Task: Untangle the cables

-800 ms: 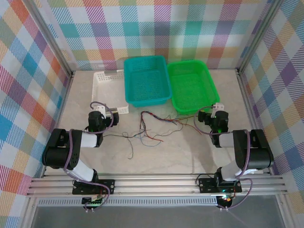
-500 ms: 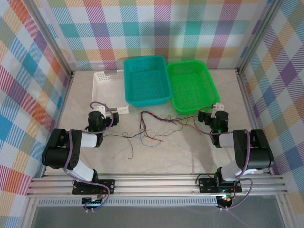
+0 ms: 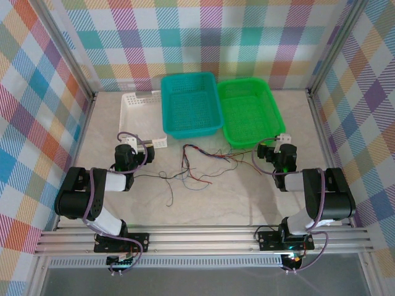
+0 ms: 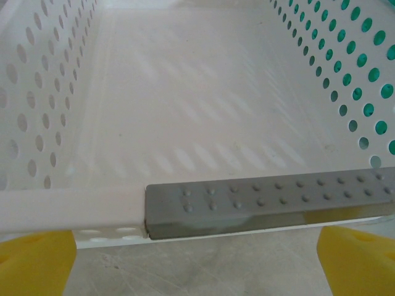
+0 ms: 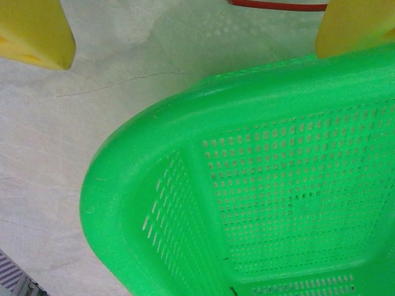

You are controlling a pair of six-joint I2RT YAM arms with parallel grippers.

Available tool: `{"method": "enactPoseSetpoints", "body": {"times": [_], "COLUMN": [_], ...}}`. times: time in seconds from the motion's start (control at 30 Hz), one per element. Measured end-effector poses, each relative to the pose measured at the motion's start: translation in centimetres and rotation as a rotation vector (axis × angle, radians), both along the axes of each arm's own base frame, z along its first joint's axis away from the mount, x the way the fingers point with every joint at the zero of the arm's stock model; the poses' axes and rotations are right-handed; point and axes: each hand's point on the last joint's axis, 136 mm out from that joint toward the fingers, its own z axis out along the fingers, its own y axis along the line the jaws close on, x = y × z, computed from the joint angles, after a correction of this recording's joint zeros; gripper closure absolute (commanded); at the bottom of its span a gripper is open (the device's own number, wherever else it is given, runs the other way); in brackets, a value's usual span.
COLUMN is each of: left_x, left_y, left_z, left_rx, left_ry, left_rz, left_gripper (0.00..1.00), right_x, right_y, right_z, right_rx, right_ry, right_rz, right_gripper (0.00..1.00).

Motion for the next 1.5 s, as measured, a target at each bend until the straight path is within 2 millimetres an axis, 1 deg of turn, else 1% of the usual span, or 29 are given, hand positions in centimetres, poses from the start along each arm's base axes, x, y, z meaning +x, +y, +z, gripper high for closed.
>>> {"method": "enactPoseSetpoints", "body": {"times": [0.17,0.27,0.33,0.37,0.4,0.43,0.5,0.57,0.6,0.63,0.67,0.7,0.77,0.87,0.93,1.0,1.07,1.1,1.2,1.3,1.37,1.43,1.5], "left_x": [0.0,0.0,0.0,0.0,0.0,0.0,0.0,0.0,0.0,0.0,0.0,0.0,0.0,0.0,0.0,0.0,0.0,0.0,0.0,0.0,-0.1,-0.3,-0.5], "left_y": [0.0,0.0,0.0,0.0,0.0,0.0,0.0,0.0,0.0,0.0,0.0,0.0,0.0,0.0,0.0,0.0,0.0,0.0,0.0,0.0,0.4,1.1,1.7], "left_z": [0.0,0.0,0.0,0.0,0.0,0.0,0.0,0.0,0.0,0.0,0.0,0.0,0.0,0.0,0.0,0.0,0.0,0.0,0.0,0.0,0.2,1.1,2.8], "left_rx": [0.0,0.0,0.0,0.0,0.0,0.0,0.0,0.0,0.0,0.0,0.0,0.0,0.0,0.0,0.0,0.0,0.0,0.0,0.0,-0.002,0.006,0.014,0.015], "left_ry": [0.0,0.0,0.0,0.0,0.0,0.0,-0.001,0.0,0.0,0.0,0.0,0.0,0.0,0.0,0.0,0.0,0.0,0.0,0.0,0.0,0.002,-0.013,-0.046], "left_rz": [0.0,0.0,0.0,0.0,0.0,0.0,0.0,0.0,0.0,0.0,0.0,0.0,0.0,0.0,0.0,0.0,0.0,0.0,-0.001,-0.002,0.024,0.065,0.098], "left_gripper": [0.0,0.0,0.0,0.0,0.0,0.0,0.0,0.0,0.0,0.0,0.0,0.0,0.0,0.0,0.0,0.0,0.0,0.0,0.0,0.0,0.0,0.0,0.0], "right_x": [0.0,-0.5,-1.0,-1.2,-1.4,-1.5,-1.5,-1.5,-1.7,-2.0,-2.3,-2.7,-3.2,-3.4,-3.7,-4.2,-5.2,-5.6,-7.6,-9.7,-10.9,-11.7,-12.2], "right_y": [0.0,0.0,0.2,0.2,0.2,0.1,0.0,0.0,0.1,0.3,0.6,0.9,1.7,3.0,3.6,4.2,5.4,6.0,9.2,12.7,14.7,16.5,17.7], "right_z": [0.1,0.5,1.2,2.0,3.0,4.7,8.3,12.6,14.3,15.8,16.9,17.5,17.7,17.1,17.4,18.0,18.0,17.9,17.2,16.5,15.5,14.3,12.8], "right_rx": [0.001,0.003,0.004,0.002,0.0,-0.001,-0.002,0.005,0.013,0.027,0.049,0.074,0.146,0.306,0.408,0.496,0.552,0.562,0.549,0.496,0.445,0.396,0.343], "right_ry": [-0.008,-0.038,-0.052,-0.061,-0.079,-0.106,-0.177,-0.26,-0.296,-0.33,-0.355,-0.368,-0.356,-0.255,-0.192,-0.169,-0.137,-0.117,-0.032,0.032,0.092,0.149,0.202], "right_rz": [0.0,0.004,0.012,0.014,0.012,0.007,0.0,0.0,0.003,0.012,0.024,0.039,0.071,0.096,0.089,0.097,0.137,0.153,0.253,0.363,0.421,0.459,0.48], "right_gripper": [0.0,0.0,0.0,0.0,0.0,0.0,0.0,0.0,0.0,0.0,0.0,0.0,0.0,0.0,0.0,0.0,0.0,0.0,0.0,0.0,0.0,0.0,0.0]}}
